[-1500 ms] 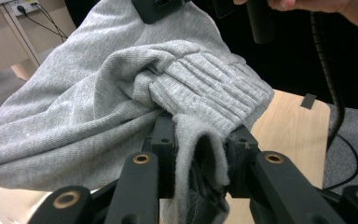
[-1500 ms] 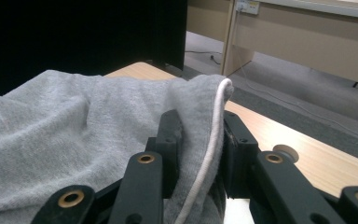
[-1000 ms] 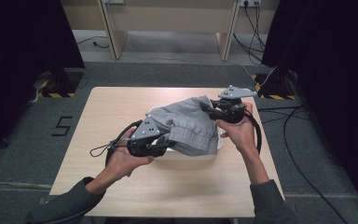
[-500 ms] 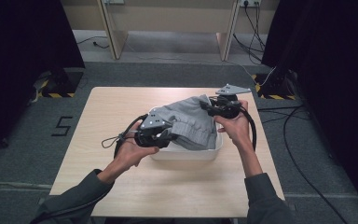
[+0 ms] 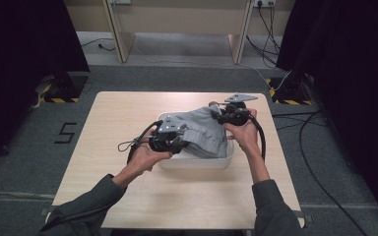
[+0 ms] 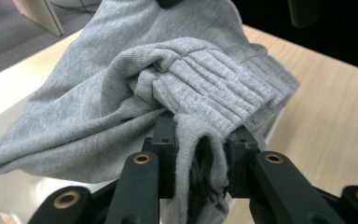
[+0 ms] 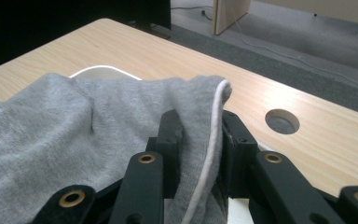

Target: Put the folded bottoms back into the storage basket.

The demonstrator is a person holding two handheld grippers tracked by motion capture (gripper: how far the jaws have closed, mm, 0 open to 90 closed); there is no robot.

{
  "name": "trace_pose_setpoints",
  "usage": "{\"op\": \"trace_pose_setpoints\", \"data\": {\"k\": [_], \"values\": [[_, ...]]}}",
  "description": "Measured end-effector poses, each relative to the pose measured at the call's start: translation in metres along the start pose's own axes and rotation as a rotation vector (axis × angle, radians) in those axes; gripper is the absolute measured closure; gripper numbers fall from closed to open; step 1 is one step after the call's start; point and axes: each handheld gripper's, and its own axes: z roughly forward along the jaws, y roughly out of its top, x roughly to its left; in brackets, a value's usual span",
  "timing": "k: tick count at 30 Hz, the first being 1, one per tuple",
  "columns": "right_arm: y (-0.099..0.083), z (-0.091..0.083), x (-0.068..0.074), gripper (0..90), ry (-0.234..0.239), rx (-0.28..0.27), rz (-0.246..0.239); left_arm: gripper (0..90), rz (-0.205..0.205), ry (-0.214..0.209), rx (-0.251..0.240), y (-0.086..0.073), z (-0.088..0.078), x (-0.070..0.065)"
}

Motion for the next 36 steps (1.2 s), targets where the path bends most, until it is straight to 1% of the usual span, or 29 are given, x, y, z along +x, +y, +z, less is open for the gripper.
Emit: {"op": "trace_pose_setpoints", "data": {"k": [2,5,8,9,10,14,15,16,17,18,19,20,21,22,25,26,27,28,29,30,31,32,33,34,36], "values": [[-0.002,0.008,-0.001,73.0,-0.008,0.025,0.002,70.3,-0.006,0.0,0.017,-0.003,0.005,0.003],[-0.005,0.016,-0.003,73.0,-0.013,0.047,-0.002,70.3,-0.006,0.008,0.04,-0.006,0.012,0.006],[-0.008,0.025,-0.003,73.1,-0.017,0.074,0.005,70.2,-0.013,0.012,0.06,-0.008,0.018,0.009],[-0.008,0.025,-0.003,73.1,-0.017,0.074,0.005,70.2,-0.013,0.012,0.06,-0.008,0.018,0.009],[-0.011,0.031,-0.003,73.1,-0.023,0.093,0.001,70.2,-0.016,0.015,0.073,-0.011,0.021,0.012],[-0.015,0.038,-0.002,73.1,-0.02,0.117,0.01,69.9,-0.025,0.014,0.104,-0.016,0.024,0.017],[-0.016,0.04,-0.001,73.1,-0.017,0.129,0.011,69.8,-0.028,0.014,0.114,-0.017,0.026,0.018],[-0.018,0.043,-0.001,73.1,-0.017,0.142,0.013,69.7,-0.028,0.014,0.114,-0.017,0.026,0.018],[-0.018,0.045,0.0,73.1,-0.024,0.169,0.007,69.5,-0.022,0.019,0.143,-0.02,0.028,0.02],[-0.018,0.045,0.001,73.1,-0.028,0.171,0.0,69.3,-0.022,0.019,0.156,-0.021,0.03,0.02],[-0.018,0.045,0.001,73.1,-0.028,0.171,0.0,69.0,-0.022,0.019,0.156,-0.021,0.03,0.02],[-0.017,0.047,0.003,73.2,-0.026,0.19,0.008,68.5,-0.029,0.012,0.188,-0.022,0.034,0.022],[-0.018,0.047,0.003,73.2,-0.03,0.201,0.003,68.3,-0.031,0.016,0.201,-0.023,0.035,0.022],[-0.018,0.048,0.004,73.1,-0.038,0.213,-0.009,68.1,-0.026,0.015,0.212,-0.023,0.036,0.022],[-0.017,0.051,0.007,72.5,-0.037,0.242,-0.019,67.6,-0.027,0.016,0.232,-0.024,0.038,0.023],[-0.017,0.052,0.008,72.2,-0.039,0.264,-0.029,66.7,-0.028,0.012,0.246,-0.025,0.038,0.023],[-0.018,0.054,0.009,72.2,-0.052,0.285,-0.033,65.2,-0.028,0.012,0.246,-0.025,0.038,0.023],[-0.018,0.055,0.01,72.5,-0.068,0.304,-0.045,61.1,-0.029,0.012,0.268,-0.026,0.039,0.024],[-0.018,0.055,0.01,72.5,-0.068,0.304,-0.045,61.1,-0.038,0.021,0.279,-0.028,0.039,0.024],[-0.019,0.056,0.011,72.2,-0.079,0.338,-0.05,59.5,-0.029,0.028,0.286,-0.03,0.039,0.025],[-0.02,0.057,0.011,70.3,-0.08,0.356,-0.052,59.0,-0.036,0.031,0.282,-0.032,0.039,0.026],[-0.022,0.058,0.01,67.7,-0.091,0.386,-0.054,57.7,-0.04,0.028,0.278,-0.033,0.038,0.027],[-0.022,0.058,0.01,67.0,-0.104,0.389,-0.054,57.5,-0.04,0.028,0.278,-0.033,0.038,0.027],[-0.022,0.056,0.01,66.7,-0.12,0.392,-0.058,56.7,-0.05,0.024,0.269,-0.033,0.034,0.029],[-0.022,0.054,0.01,65.6,-0.121,0.388,-0.074,54.7,-0.061,0.032,0.255,-0.032,0.029,0.03]]}}
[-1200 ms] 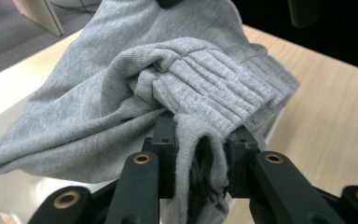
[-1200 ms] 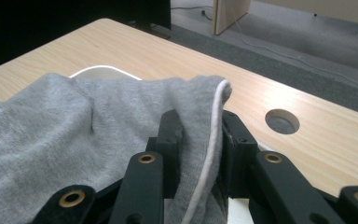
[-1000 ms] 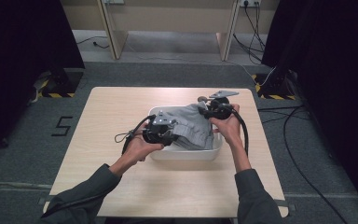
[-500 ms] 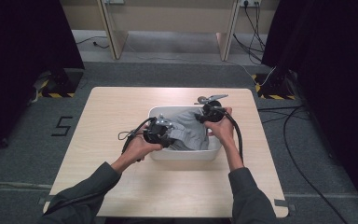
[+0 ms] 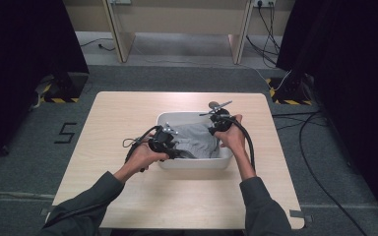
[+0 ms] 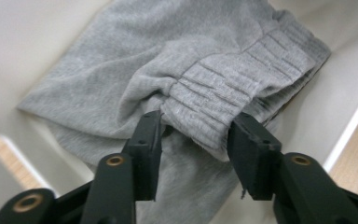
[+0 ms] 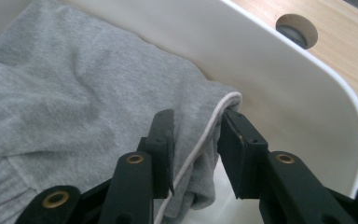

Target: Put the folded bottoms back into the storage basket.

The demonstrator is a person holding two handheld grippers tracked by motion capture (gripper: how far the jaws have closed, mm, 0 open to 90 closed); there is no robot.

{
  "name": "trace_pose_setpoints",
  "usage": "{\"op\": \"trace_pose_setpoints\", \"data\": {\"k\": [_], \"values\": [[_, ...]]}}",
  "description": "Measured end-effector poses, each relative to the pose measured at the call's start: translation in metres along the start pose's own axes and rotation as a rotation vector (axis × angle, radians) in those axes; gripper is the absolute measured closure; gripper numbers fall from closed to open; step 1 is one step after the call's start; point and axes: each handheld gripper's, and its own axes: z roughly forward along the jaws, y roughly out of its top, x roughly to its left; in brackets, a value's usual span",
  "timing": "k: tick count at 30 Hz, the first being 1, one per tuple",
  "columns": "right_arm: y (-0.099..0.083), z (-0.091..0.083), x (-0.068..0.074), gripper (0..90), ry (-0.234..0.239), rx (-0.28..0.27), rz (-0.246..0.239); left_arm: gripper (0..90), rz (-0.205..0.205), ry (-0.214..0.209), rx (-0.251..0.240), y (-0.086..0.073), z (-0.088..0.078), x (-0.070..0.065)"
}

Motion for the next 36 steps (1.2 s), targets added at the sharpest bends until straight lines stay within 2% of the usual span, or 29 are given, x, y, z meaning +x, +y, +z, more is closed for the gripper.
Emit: {"op": "trace_pose_setpoints", "data": {"k": [4,10,13,17,22,26,30,32,36], "values": [[0.001,-0.006,-0.001,63.5,-0.003,-0.02,0.001,52.0,-0.017,0.003,-0.035,0.001,-0.008,0.002],[0.0,-0.01,-0.003,59.2,-0.017,-0.021,0.005,48.3,-0.017,0.009,-0.089,0.004,-0.017,0.0],[0.001,-0.012,-0.002,55.9,-0.022,-0.032,-0.006,46.4,-0.022,0.01,-0.097,0.005,-0.018,0.0],[0.001,-0.019,0.004,48.1,-0.013,-0.063,-0.011,40.2,-0.054,0.002,-0.113,0.004,-0.02,0.0],[0.0,-0.027,0.01,40.5,-0.002,-0.098,-0.013,34.9,-0.053,-0.007,-0.122,0.001,-0.025,0.0],[-0.003,-0.033,0.013,37.8,0.017,-0.131,-0.008,31.2,-0.062,-0.012,-0.135,0.0,-0.031,0.001],[-0.007,-0.036,0.016,36.6,0.031,-0.142,-0.01,30.8,-0.059,-0.019,-0.148,-0.003,-0.035,0.0],[-0.009,-0.038,0.017,36.3,0.032,-0.152,-0.013,26.7,-0.062,-0.011,-0.151,-0.004,-0.038,-0.001],[-0.012,-0.044,0.018,36.1,0.036,-0.172,-0.014,25.1,-0.066,-0.011,-0.169,-0.005,-0.044,-0.001]]}}
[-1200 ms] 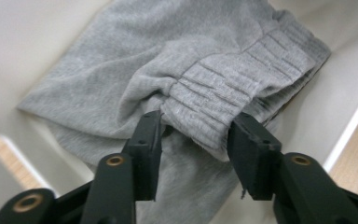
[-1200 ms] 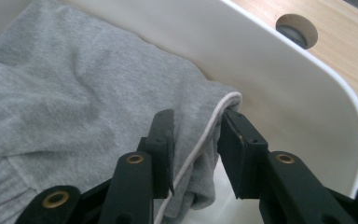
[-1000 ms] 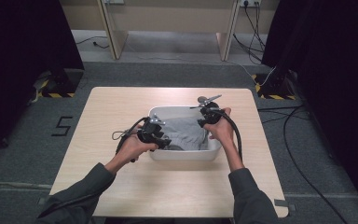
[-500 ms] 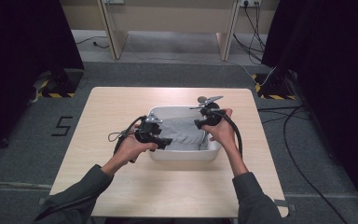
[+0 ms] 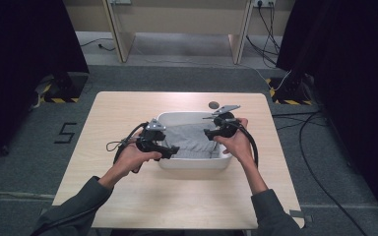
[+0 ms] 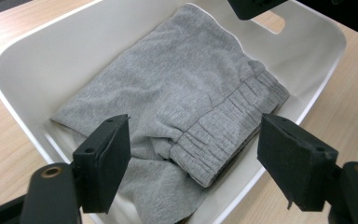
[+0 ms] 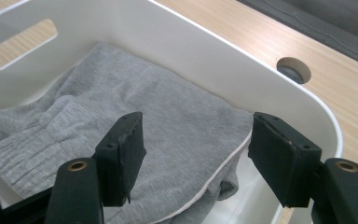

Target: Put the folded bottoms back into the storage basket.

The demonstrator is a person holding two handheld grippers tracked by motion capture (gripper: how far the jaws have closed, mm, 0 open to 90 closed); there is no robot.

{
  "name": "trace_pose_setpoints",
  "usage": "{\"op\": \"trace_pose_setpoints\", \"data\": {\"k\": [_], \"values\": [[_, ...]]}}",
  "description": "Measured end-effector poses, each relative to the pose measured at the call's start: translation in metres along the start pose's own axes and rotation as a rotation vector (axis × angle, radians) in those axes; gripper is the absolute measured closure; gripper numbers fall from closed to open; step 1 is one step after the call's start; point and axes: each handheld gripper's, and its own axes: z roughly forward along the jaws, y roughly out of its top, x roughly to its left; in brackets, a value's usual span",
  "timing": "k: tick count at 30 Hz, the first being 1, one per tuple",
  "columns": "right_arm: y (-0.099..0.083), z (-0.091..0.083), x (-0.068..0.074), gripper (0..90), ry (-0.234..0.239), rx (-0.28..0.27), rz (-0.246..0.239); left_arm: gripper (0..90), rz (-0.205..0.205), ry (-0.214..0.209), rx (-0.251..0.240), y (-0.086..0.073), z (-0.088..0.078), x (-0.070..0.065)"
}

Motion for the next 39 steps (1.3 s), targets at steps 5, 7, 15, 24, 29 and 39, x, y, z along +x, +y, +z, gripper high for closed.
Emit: {"op": "trace_pose_setpoints", "data": {"k": [5,7,15,24,29,39], "values": [[-0.002,-0.009,0.0,35.9,0.003,-0.025,0.009,25.1,0.004,-0.004,-0.013,0.0,-0.008,-0.002],[-0.004,-0.011,0.0,35.7,0.007,-0.034,0.014,25.0,0.005,-0.004,-0.018,-0.001,-0.01,-0.002],[-0.008,-0.018,0.002,35.4,0.01,-0.054,0.01,23.6,-0.015,-0.008,-0.03,-0.005,-0.017,0.001],[-0.01,-0.025,0.008,35.4,0.02,-0.07,-0.002,20.7,-0.02,-0.012,-0.04,-0.009,-0.027,0.001],[-0.012,-0.028,0.009,35.3,0.022,-0.078,-0.003,20.5,-0.021,-0.013,-0.048,-0.013,-0.032,0.002],[-0.022,-0.043,0.006,34.5,0.021,-0.109,0.012,18.8,-0.034,-0.018,-0.068,-0.021,-0.043,0.003]]}}
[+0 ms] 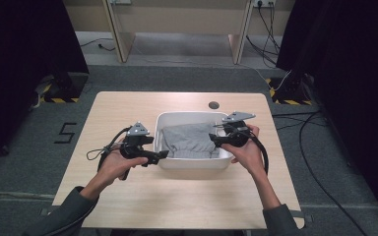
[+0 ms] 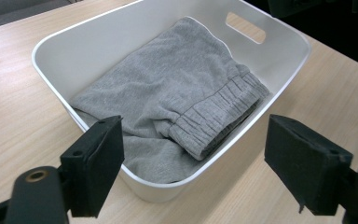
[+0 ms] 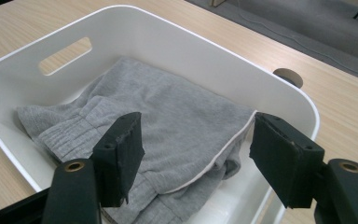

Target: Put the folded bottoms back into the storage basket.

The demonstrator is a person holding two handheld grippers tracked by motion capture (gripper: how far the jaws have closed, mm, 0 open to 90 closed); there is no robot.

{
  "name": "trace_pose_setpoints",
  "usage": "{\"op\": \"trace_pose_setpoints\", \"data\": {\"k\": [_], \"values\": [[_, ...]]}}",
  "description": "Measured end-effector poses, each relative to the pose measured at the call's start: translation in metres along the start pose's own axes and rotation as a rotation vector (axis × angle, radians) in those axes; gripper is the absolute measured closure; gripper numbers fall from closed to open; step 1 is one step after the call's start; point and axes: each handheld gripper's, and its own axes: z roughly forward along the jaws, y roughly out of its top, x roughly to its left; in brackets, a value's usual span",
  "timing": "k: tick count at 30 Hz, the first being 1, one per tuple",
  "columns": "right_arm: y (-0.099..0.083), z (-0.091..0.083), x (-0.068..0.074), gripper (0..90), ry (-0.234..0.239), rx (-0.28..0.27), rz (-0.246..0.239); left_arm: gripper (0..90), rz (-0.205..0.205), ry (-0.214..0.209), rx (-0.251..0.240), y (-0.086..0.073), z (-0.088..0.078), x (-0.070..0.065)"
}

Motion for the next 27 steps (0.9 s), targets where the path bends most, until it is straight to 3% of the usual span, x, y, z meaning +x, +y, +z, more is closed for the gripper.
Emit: {"op": "trace_pose_setpoints", "data": {"k": [17,23,27], "values": [[-0.018,-0.024,0.005,30.1,0.007,-0.072,0.027,16.1,0.001,-0.001,-0.042,-0.014,-0.022,-0.004],[-0.028,-0.031,0.009,29.1,0.017,-0.089,0.032,16.1,0.024,0.015,-0.057,-0.024,-0.031,-0.009],[-0.037,-0.035,0.012,29.0,0.022,-0.094,0.03,16.2,0.014,0.008,-0.073,-0.033,-0.036,-0.012]]}}
